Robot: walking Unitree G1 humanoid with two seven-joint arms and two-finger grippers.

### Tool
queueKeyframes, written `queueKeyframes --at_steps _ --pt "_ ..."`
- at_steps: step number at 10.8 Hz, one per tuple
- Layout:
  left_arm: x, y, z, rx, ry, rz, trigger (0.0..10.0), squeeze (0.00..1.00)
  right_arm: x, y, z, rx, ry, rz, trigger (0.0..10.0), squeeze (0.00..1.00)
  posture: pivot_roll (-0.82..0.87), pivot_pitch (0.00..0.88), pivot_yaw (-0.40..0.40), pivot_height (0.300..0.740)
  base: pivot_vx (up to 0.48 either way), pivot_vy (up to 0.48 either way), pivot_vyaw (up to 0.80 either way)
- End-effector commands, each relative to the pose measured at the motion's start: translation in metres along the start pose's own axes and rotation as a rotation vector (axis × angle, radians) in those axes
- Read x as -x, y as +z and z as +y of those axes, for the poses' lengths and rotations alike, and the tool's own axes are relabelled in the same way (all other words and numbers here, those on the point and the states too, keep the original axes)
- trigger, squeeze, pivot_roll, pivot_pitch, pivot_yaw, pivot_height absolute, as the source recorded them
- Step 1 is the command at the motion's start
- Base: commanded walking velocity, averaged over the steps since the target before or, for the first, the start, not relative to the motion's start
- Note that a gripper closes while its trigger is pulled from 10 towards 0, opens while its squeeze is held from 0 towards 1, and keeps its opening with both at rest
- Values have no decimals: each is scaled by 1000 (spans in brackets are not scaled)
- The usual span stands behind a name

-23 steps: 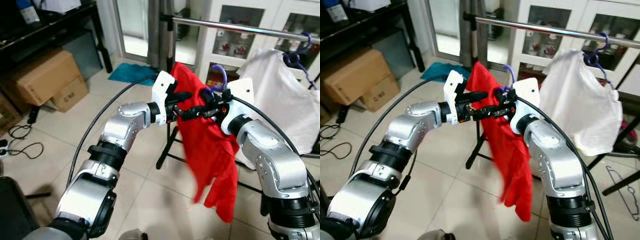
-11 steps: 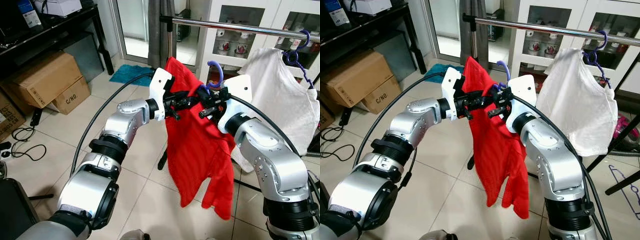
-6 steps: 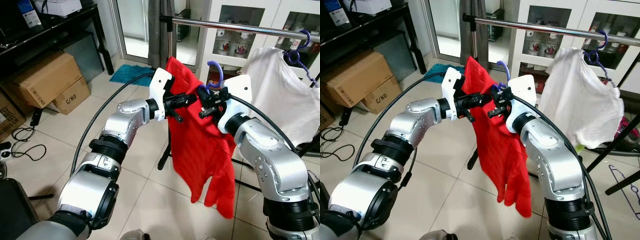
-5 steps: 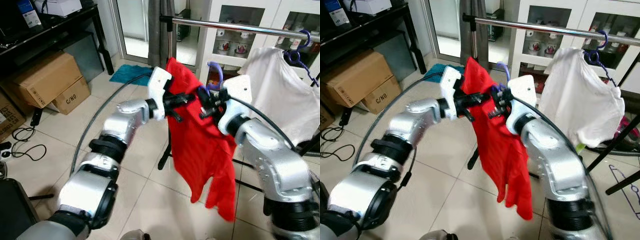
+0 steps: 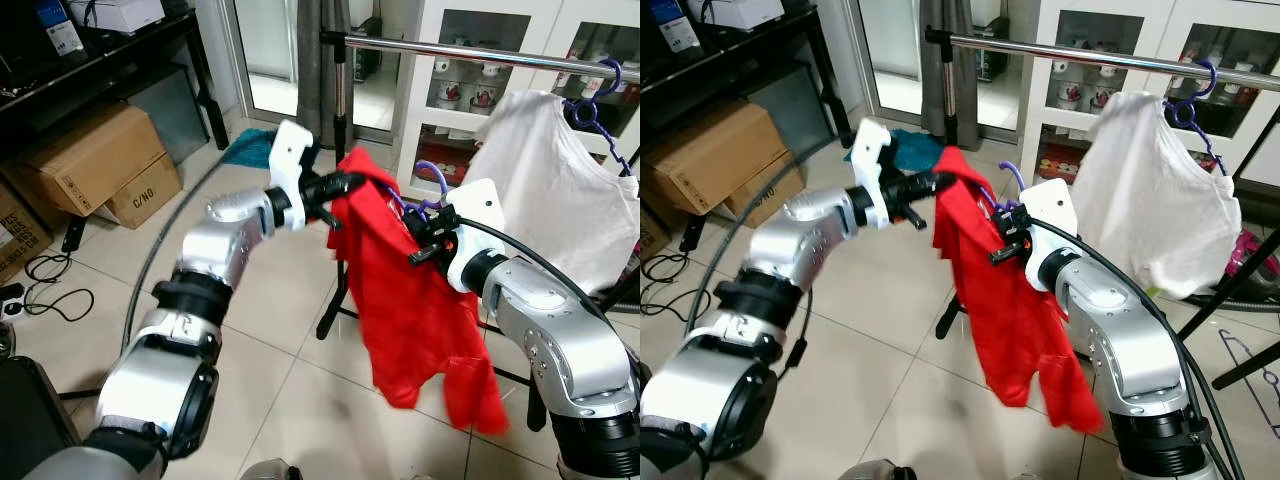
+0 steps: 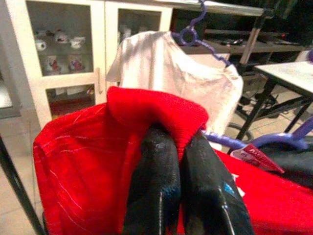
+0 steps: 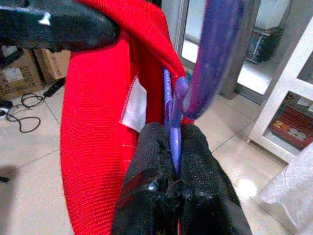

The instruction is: Hang hanger

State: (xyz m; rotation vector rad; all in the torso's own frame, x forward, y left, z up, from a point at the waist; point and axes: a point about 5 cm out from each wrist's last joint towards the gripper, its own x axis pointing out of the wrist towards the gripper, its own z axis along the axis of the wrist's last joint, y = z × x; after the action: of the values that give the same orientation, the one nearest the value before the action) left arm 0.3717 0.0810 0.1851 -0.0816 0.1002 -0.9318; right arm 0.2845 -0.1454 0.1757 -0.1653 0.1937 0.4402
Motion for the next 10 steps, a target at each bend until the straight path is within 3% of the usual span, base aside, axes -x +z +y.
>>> queueKeyframes --at_steps 1,3,5,6,7,10 --pt "2 6 7 -54 70 -8 0 0 2 2 0 11 16 -7 0 0 -79 0 90 740 0 0 0" --pt "9 15 26 -136 252 -27 0 0 17 -3 -2 49 84 16 0 0 -79 0 90 740 0 0 0" --pt "22 29 46 -180 406 -59 0 0 44 -11 -3 127 238 63 0 0 -82 0 90 740 0 0 0" --pt "26 31 51 -192 445 -59 0 0 52 -9 -4 78 265 27 0 0 -80 0 87 740 0 0 0" --pt "28 30 55 -176 472 -63 0 0 55 -8 -8 53 245 14 0 0 -81 0 86 740 0 0 0" --pt "34 11 62 -27 537 -66 0 0 59 -7 -19 -98 134 -47 0 0 -77 0 82 740 0 0 0"
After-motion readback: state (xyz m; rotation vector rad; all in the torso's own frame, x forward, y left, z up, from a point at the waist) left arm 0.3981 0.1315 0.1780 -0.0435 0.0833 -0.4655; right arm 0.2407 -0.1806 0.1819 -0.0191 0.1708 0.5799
